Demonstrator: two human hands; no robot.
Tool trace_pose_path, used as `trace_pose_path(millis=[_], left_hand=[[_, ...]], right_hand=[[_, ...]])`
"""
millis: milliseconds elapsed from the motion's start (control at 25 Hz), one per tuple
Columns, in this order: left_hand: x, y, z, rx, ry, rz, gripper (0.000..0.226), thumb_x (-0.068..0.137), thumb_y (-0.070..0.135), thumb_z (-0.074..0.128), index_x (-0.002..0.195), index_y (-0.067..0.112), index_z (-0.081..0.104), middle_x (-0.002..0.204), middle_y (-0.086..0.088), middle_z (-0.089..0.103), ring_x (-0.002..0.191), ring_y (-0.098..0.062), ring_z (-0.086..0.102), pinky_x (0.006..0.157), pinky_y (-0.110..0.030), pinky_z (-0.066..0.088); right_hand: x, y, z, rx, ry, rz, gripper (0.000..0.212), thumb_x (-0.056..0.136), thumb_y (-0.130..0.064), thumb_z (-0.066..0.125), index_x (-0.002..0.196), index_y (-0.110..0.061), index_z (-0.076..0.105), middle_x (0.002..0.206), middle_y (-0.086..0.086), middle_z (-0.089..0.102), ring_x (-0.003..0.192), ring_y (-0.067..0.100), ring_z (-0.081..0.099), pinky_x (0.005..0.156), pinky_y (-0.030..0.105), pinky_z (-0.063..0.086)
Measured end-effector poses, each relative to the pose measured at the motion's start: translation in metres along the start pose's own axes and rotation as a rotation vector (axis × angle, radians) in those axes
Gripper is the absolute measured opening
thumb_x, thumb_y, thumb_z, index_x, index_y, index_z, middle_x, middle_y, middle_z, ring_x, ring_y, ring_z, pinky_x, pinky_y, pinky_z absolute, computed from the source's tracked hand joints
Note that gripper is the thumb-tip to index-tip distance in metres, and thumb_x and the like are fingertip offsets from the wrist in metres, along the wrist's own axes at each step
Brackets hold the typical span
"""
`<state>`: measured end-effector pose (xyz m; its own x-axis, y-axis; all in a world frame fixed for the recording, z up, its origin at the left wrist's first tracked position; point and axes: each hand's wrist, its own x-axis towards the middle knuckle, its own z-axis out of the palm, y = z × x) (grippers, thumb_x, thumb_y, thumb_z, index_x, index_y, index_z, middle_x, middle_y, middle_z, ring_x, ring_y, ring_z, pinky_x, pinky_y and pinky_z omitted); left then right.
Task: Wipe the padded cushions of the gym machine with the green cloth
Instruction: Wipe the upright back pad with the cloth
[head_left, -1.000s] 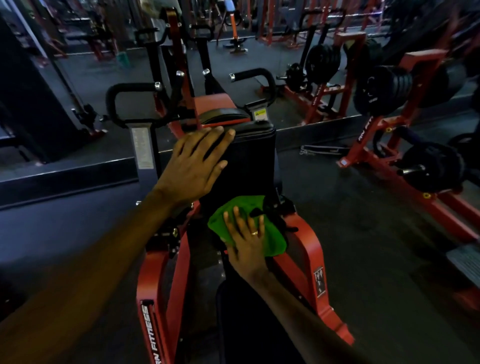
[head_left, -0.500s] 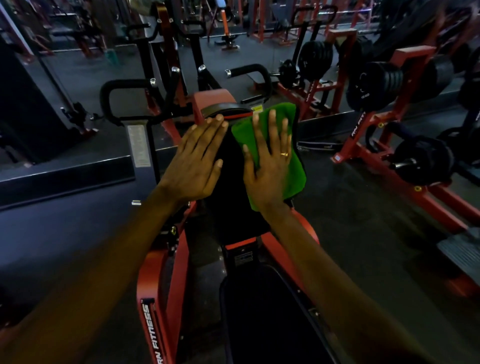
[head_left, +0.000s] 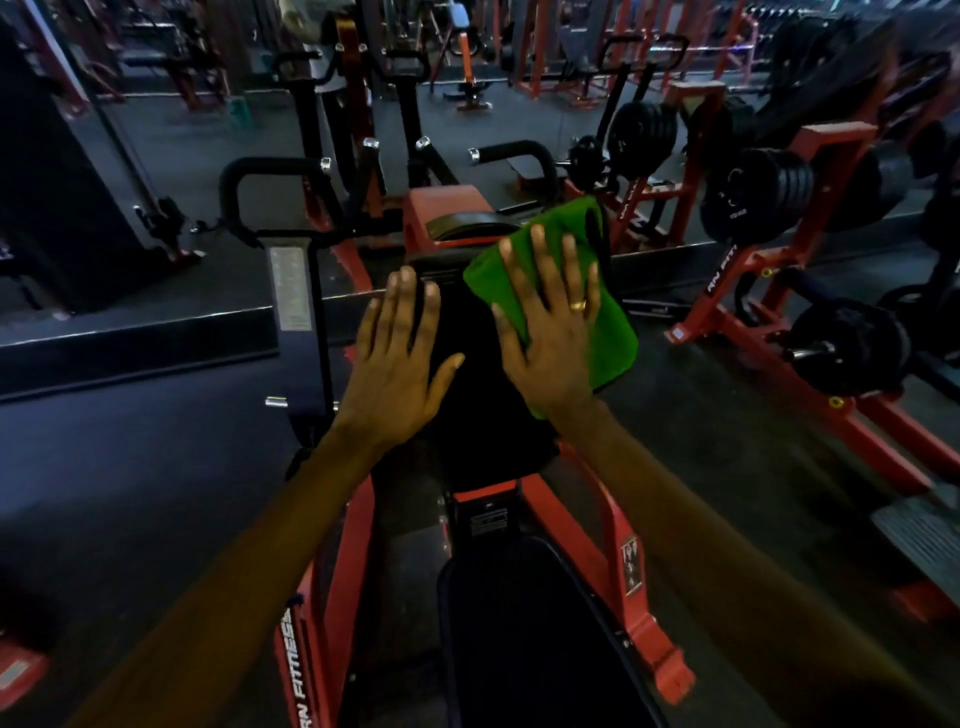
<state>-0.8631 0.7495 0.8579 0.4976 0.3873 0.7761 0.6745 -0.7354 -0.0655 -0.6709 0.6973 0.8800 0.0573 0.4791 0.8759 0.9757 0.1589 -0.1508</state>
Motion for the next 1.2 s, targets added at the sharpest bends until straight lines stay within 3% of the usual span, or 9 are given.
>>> trace_pose_path(millis=[120,240,320,440,600,720,800,1000,1200], left_hand=[[-0.013,0.014,0.011,-0.007,0.014,-0.078,0.073,0.107,0.043,0.029,0.158,0.010,-0.012,0.163,-0.022,0.003,0.154,-0.021,-0.014,0.125,-0.042,0.001],[-0.043,0.028,0.031,0.083,-0.010,-0.044,0.062,0.110,0.038,0.017,0.159,0.010,-0.010,0.168,-0.011,-0.012,0.155,-0.022,-0.012,0.126,-0.041,-0.004],[-0.062,0.031,0.036,0.122,-0.036,0.012,0.063,0.109,0.038,0.023,0.160,0.015,-0.006,0.167,-0.008,-0.016,0.155,-0.025,-0.012,0.126,-0.042,-0.005],[-0.070,0.034,0.034,0.053,-0.073,0.007,0.077,0.102,0.047,0.036,0.161,0.018,-0.006,0.167,-0.008,-0.018,0.155,-0.027,-0.013,0.125,-0.042,-0.008],[-0.069,0.040,0.039,0.006,-0.048,-0.021,0.087,0.098,0.057,0.038,0.160,0.016,-0.007,0.166,-0.010,-0.020,0.154,-0.029,-0.015,0.125,-0.039,-0.008],[-0.070,0.040,0.045,0.035,-0.033,-0.019,0.088,0.098,0.057,0.039,0.160,0.015,-0.006,0.166,-0.011,-0.019,0.154,-0.030,-0.014,0.125,-0.040,-0.004],[-0.071,0.038,0.044,0.042,-0.051,-0.014,0.089,0.098,0.058,0.039,0.160,0.014,-0.006,0.166,-0.012,-0.019,0.154,-0.031,-0.013,0.126,-0.042,-0.003],[-0.071,0.039,0.045,0.073,-0.093,-0.018,0.088,0.100,0.058,0.037,0.160,0.011,-0.009,0.165,-0.016,-0.020,0.154,-0.035,-0.013,0.125,-0.044,-0.003],[-0.069,0.040,0.047,0.029,-0.079,-0.046,0.089,0.099,0.056,0.039,0.160,0.013,-0.010,0.166,-0.013,-0.021,0.154,-0.033,-0.015,0.125,-0.043,-0.007]], right_hand=[[0.010,0.009,-0.002,-0.079,-0.015,-0.102,0.058,0.103,-0.042,0.043,0.157,-0.024,0.032,0.163,0.008,0.033,0.153,0.031,0.020,0.122,0.059,0.012],[-0.016,0.031,0.004,-0.090,-0.022,-0.177,0.055,0.104,-0.045,0.040,0.155,-0.027,0.032,0.161,0.008,0.032,0.156,0.024,0.012,0.123,0.055,0.012],[-0.019,0.035,0.003,-0.086,-0.022,-0.159,0.054,0.104,-0.045,0.039,0.154,-0.027,0.033,0.160,0.007,0.030,0.157,0.020,0.005,0.123,0.055,0.013],[0.011,0.008,-0.006,-0.120,-0.046,-0.184,0.055,0.103,-0.043,0.045,0.155,-0.026,0.037,0.162,0.007,0.035,0.153,0.028,0.021,0.121,0.058,0.016],[0.053,-0.026,-0.009,-0.108,-0.113,-0.415,0.054,0.100,-0.043,0.051,0.151,-0.027,0.046,0.157,0.000,0.044,0.148,0.023,0.037,0.121,0.049,0.023],[0.043,-0.011,-0.010,-0.160,-0.126,-0.542,0.056,0.100,-0.041,0.049,0.154,-0.029,0.040,0.160,0.001,0.041,0.149,0.023,0.034,0.121,0.048,0.023],[0.026,0.009,-0.010,-0.179,-0.098,-0.531,0.056,0.101,-0.040,0.049,0.154,-0.029,0.038,0.160,0.003,0.040,0.149,0.025,0.031,0.122,0.047,0.019],[0.002,0.013,-0.002,-0.183,-0.015,-0.269,0.052,0.104,-0.044,0.040,0.153,-0.027,0.037,0.158,0.006,0.040,0.149,0.030,0.028,0.120,0.053,0.019],[0.028,-0.017,-0.006,-0.213,-0.158,-0.554,0.053,0.104,-0.043,0.040,0.155,-0.031,0.036,0.161,0.003,0.038,0.150,0.026,0.025,0.120,0.050,0.016]])
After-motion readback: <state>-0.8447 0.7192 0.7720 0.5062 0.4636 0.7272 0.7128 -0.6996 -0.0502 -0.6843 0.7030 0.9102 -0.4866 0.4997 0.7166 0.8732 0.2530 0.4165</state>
